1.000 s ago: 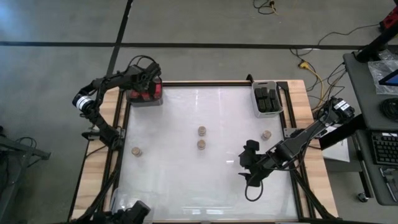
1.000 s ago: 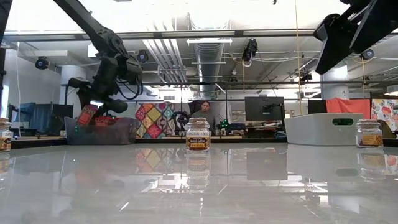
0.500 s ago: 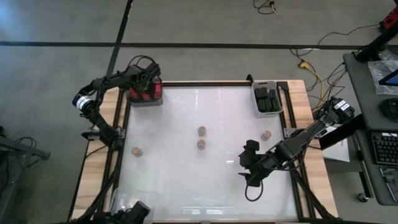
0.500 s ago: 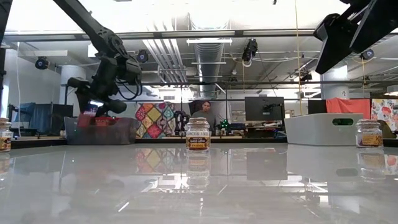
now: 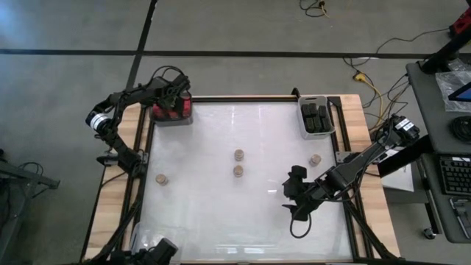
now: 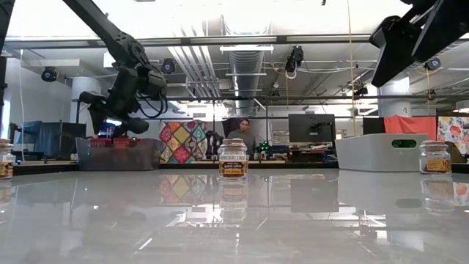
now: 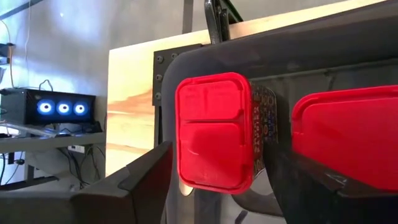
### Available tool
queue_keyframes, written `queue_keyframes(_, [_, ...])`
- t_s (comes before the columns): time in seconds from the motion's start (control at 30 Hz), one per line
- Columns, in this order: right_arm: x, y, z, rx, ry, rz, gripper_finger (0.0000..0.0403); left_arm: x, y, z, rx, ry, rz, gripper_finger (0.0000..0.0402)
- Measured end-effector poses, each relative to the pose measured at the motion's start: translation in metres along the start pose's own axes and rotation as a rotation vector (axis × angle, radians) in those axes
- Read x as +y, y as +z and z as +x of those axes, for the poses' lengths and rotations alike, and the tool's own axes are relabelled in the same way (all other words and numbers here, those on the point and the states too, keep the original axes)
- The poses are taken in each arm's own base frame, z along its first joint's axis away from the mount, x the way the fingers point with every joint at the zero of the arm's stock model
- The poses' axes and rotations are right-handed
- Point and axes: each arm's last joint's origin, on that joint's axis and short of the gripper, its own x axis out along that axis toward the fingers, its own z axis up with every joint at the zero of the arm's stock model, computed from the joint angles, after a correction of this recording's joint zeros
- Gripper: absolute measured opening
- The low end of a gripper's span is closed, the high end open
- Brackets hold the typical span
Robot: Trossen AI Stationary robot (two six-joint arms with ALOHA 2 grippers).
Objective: Sort spices by type
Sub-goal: Put the red seasoning can into the black bin
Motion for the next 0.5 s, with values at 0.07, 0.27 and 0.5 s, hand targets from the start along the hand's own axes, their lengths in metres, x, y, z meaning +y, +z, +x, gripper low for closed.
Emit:
queue_keyframes(0.07, [0.0, 0.0, 0.0, -0.001, 0.001, 0.001, 0.0364, 0.0, 0.001, -0.001, 0.003, -0.012, 0.003, 0.0235])
queue_keyframes(0.27, [0.0, 0.0, 0.0, -0.004, 0.002, 0.002, 0.0364, 0.008, 0.01, -0.016, -0.022, -0.032, -0.012, 0.0232])
queue_keyframes(0.5, [0.001, 0.001, 0.0, -0.01, 0.006, 0.004, 0.0364, 0.013, 0.017, -0.017, -0.034, -0.029, -0.081, 0.0129])
